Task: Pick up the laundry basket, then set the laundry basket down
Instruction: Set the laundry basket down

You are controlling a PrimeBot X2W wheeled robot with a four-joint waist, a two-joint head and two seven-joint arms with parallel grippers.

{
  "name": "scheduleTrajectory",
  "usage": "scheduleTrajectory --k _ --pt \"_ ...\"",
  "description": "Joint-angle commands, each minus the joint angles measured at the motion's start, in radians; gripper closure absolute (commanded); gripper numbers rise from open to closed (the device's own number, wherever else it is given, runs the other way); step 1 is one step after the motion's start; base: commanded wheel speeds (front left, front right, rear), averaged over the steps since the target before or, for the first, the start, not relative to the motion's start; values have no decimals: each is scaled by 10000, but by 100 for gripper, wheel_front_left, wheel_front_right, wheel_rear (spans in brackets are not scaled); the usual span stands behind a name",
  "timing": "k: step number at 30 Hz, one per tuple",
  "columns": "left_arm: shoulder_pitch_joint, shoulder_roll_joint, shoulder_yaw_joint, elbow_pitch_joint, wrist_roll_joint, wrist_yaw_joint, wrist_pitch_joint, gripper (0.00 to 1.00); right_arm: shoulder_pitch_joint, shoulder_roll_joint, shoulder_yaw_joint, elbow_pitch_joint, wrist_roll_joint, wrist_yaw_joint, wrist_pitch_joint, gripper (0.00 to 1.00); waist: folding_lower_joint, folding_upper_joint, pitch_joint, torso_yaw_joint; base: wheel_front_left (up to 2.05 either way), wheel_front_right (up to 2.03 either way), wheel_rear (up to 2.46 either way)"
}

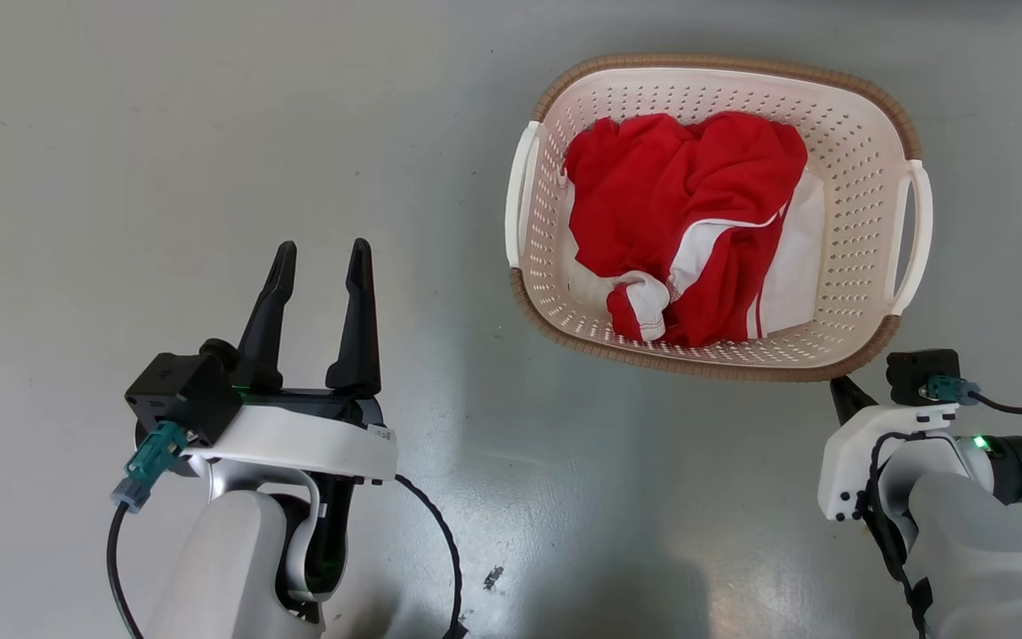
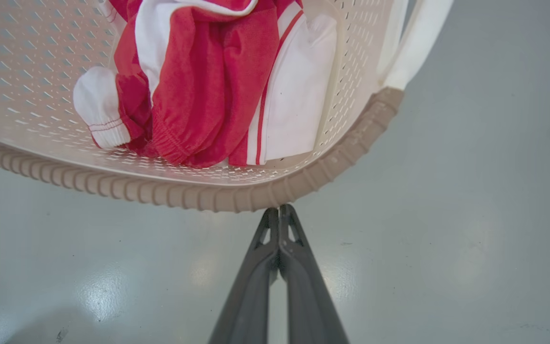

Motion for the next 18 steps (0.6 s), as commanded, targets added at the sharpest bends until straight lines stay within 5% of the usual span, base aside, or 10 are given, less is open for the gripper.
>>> scheduleTrajectory --k 1,18 --pt "-72 169 282 -208 -27 82 -26 0 214 205 243 2 -12 44 -161 100 0 0 -5 -11 0 0 0" --pt "60 168 500 851 -302 -14 -50 0 1445 677 517 40 351 44 -329 100 0 0 -1727 -787 0 0 0"
